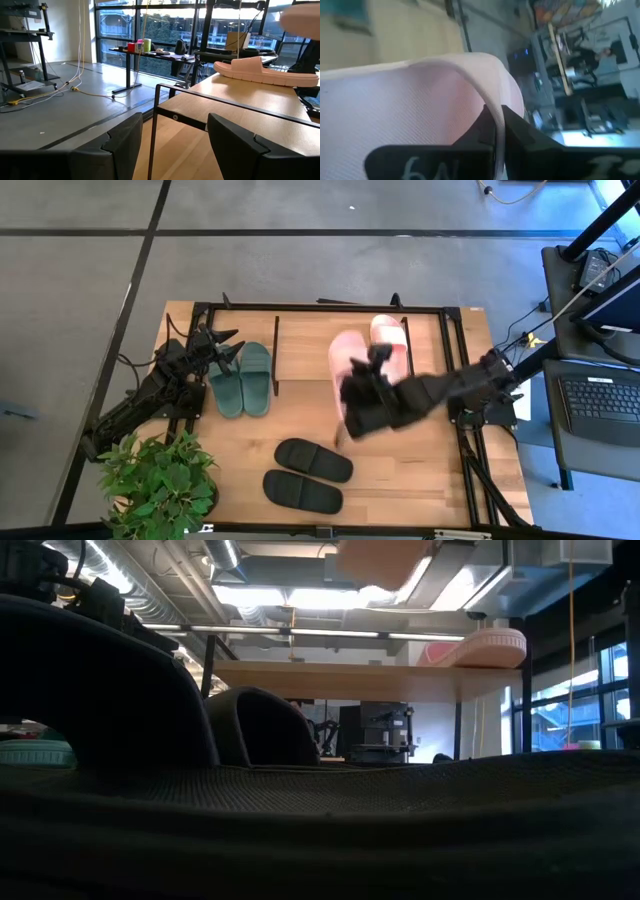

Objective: Pick and place slides into the shelf
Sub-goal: Put the pink slide on the shelf

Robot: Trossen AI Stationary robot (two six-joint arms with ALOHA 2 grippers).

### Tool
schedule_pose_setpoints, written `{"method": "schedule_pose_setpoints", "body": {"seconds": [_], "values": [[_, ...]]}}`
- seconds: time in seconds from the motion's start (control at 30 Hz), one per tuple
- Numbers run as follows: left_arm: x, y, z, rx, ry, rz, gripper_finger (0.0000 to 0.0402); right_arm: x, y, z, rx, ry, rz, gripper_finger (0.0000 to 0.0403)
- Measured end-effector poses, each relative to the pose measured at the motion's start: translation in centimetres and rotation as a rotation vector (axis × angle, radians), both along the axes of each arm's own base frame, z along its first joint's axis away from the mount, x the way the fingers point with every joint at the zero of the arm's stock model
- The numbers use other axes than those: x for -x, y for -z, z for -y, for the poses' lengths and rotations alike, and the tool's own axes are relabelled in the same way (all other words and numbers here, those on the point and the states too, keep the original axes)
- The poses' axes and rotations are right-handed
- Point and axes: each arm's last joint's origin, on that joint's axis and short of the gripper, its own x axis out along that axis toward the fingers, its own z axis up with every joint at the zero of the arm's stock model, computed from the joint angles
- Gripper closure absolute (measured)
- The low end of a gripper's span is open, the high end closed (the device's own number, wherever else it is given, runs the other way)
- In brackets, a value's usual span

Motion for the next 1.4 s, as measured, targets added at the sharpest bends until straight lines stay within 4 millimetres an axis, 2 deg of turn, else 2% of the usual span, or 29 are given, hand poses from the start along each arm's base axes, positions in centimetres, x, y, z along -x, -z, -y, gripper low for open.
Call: {"method": "schedule_pose_setpoints", "body": {"seconds": [0.23,0.37,0.6,0.97,1.13,1.4], "values": [[0.0,0.0,0.0,-0.002,0.000,-0.001,0.0185,-1.5,0.4,7.1,-0.104,0.099,-0.139,0.0391],[0.0,0.0,0.0,-0.020,-0.001,-0.014,0.0185,-1.9,1.0,9.1,-0.071,0.110,-0.196,0.0391],[0.0,0.0,0.0,-0.022,-0.001,-0.015,0.0185,-3.0,4.1,10.3,-0.048,0.080,-0.259,0.0391],[0.0,0.0,0.0,-0.022,-0.001,-0.015,0.0185,-3.0,9.1,12.1,-0.097,0.073,-0.375,0.0391],[0.0,0.0,0.0,-0.022,-0.001,-0.015,0.0185,-2.7,9.3,12.5,-0.104,0.064,-0.364,0.0391],[0.0,0.0,0.0,-0.022,-0.001,-0.015,0.0185,-0.5,7.4,12.3,-0.153,-0.003,-0.253,0.0391]]}}
